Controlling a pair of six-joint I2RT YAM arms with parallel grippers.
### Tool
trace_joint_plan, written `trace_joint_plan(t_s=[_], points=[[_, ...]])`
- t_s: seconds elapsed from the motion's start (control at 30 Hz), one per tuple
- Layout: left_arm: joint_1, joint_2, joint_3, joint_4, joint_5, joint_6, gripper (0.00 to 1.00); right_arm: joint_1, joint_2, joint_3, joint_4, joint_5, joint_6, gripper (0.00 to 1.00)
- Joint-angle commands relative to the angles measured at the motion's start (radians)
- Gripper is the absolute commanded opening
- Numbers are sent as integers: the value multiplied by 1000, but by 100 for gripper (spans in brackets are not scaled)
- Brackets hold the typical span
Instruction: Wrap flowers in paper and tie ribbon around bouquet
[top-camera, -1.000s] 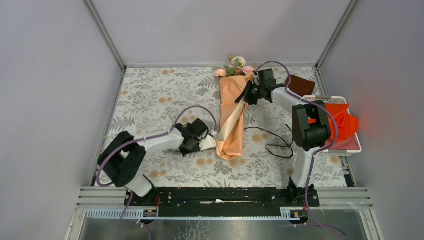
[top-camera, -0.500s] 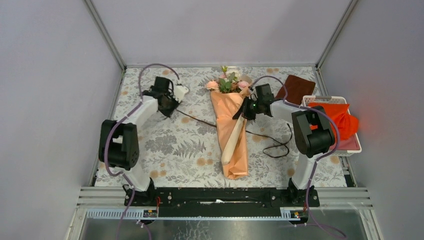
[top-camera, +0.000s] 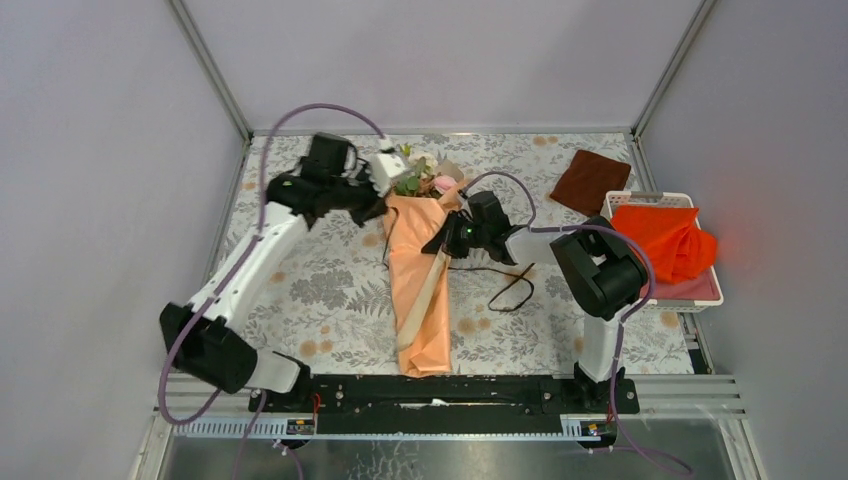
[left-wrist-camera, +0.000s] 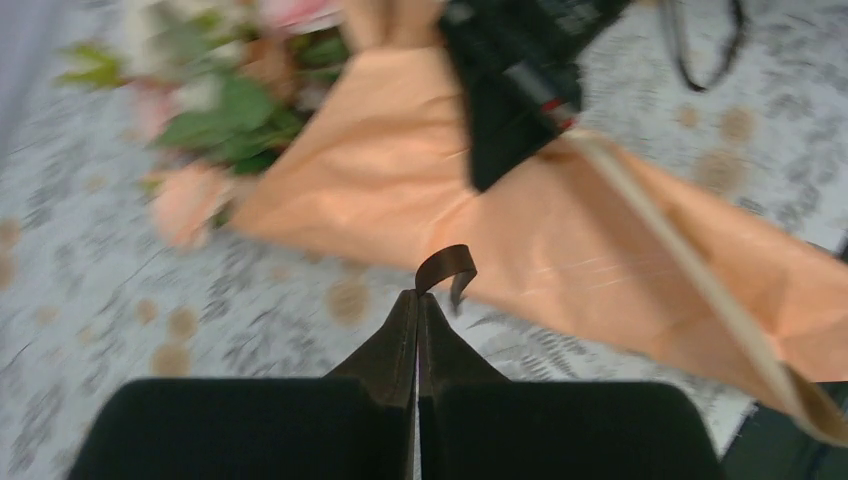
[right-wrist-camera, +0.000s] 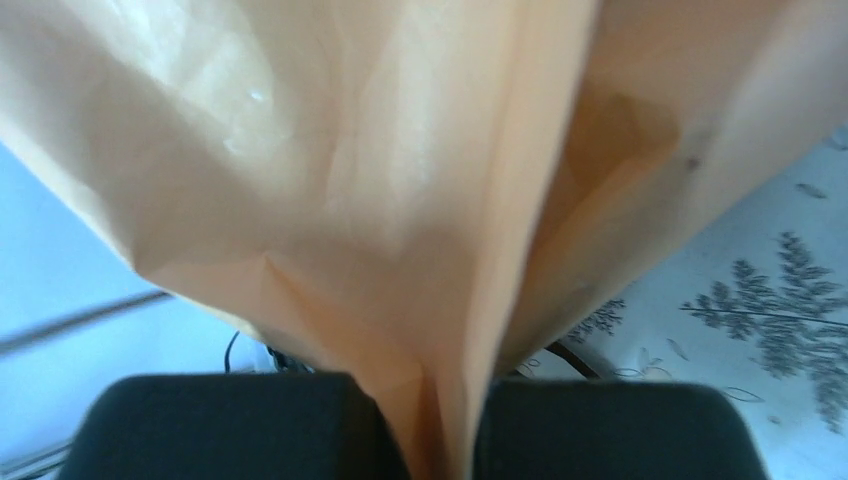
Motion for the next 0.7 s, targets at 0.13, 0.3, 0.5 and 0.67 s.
trace_joint_plan(t_s=[0.13,0.3,0.5,0.67], points=[[-284,311,-10,116,14,-139,0,39,-6,-25,58,120,87,16],[-288,546,18,257,45,-258,0,36,-97,-52,-43,199,37,31],[-293,685,45,292,92,-315,0,18,-221,-109,-166,374,62,55],[-294,706,16,331,71,-324,0,-18,-362,-193,-224,486,84,66]])
